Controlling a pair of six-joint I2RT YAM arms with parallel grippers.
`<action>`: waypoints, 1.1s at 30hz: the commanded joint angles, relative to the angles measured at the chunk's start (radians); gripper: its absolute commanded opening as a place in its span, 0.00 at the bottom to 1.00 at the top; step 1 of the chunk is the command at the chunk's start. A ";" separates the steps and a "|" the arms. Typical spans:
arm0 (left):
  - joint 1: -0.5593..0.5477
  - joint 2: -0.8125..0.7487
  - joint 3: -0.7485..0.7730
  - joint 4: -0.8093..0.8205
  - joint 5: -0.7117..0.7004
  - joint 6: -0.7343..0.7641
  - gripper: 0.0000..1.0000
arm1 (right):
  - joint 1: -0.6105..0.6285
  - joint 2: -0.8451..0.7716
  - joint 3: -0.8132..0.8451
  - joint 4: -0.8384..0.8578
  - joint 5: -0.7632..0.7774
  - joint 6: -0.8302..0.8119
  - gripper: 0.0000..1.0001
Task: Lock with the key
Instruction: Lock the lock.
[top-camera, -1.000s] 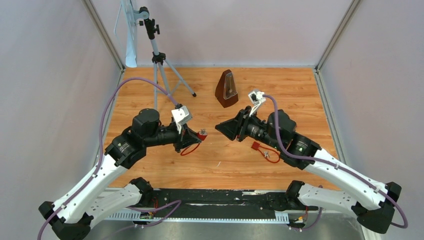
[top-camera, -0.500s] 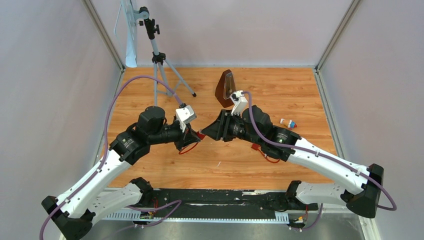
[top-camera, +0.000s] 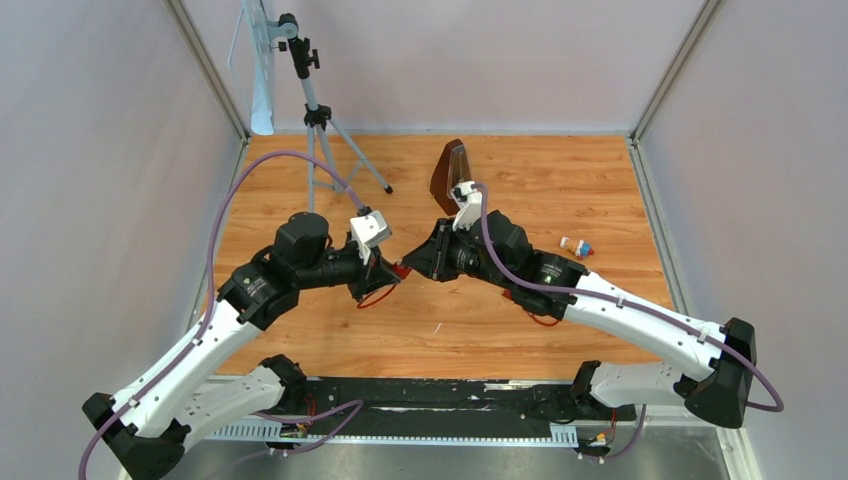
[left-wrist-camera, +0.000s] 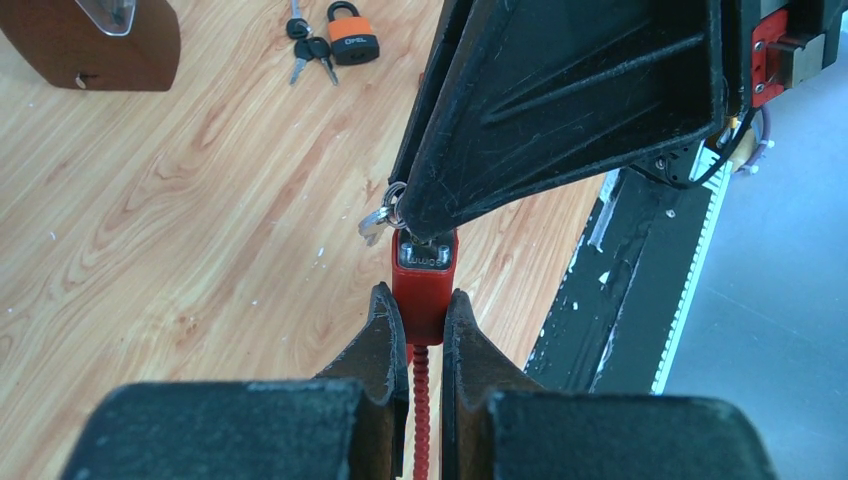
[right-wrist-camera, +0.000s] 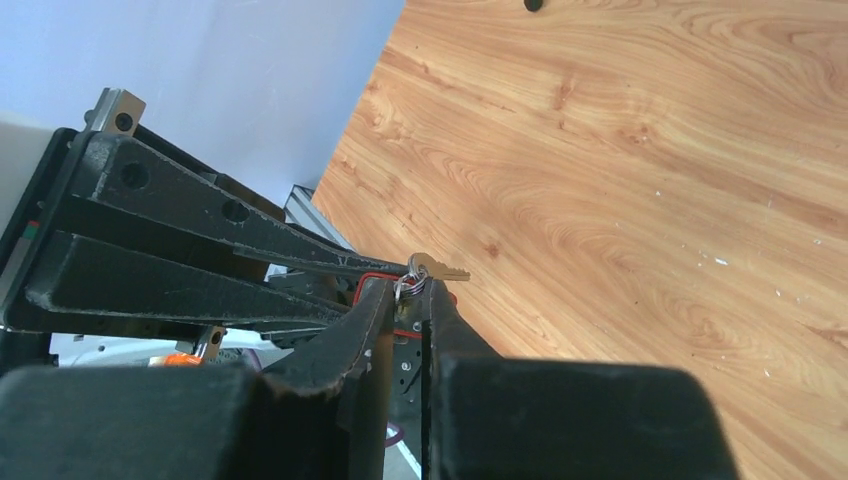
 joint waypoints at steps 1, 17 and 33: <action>0.000 -0.026 0.027 0.037 0.035 0.016 0.00 | 0.006 -0.011 0.016 0.114 -0.035 -0.075 0.07; 0.000 -0.033 0.047 -0.020 0.194 0.040 0.00 | 0.002 -0.221 -0.264 0.574 -0.439 -0.419 0.00; 0.000 -0.053 0.029 -0.054 0.555 0.153 0.00 | -0.002 -0.244 -0.310 0.703 -0.854 -0.665 0.00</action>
